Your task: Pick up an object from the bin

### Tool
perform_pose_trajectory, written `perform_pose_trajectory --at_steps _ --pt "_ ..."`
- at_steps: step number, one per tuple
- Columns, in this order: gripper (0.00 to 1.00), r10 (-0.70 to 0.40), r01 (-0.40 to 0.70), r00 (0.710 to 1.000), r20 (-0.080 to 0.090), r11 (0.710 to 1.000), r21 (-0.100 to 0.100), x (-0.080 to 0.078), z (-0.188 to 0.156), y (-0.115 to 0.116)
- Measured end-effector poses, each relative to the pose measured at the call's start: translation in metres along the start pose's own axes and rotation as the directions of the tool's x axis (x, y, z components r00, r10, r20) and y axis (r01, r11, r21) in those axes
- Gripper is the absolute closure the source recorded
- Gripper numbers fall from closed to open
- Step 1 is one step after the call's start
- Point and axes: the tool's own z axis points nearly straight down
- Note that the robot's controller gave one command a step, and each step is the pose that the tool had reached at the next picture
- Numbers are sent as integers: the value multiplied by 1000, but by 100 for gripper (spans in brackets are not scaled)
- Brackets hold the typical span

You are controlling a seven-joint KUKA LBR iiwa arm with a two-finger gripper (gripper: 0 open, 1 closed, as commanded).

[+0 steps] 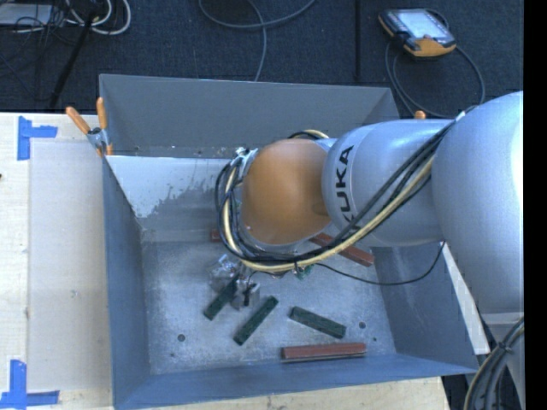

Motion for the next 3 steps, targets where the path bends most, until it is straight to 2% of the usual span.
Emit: perform_pose_trajectory --at_steps 3 --pt "100 3 -3 1000 -2 1000 0 0 -8 0"
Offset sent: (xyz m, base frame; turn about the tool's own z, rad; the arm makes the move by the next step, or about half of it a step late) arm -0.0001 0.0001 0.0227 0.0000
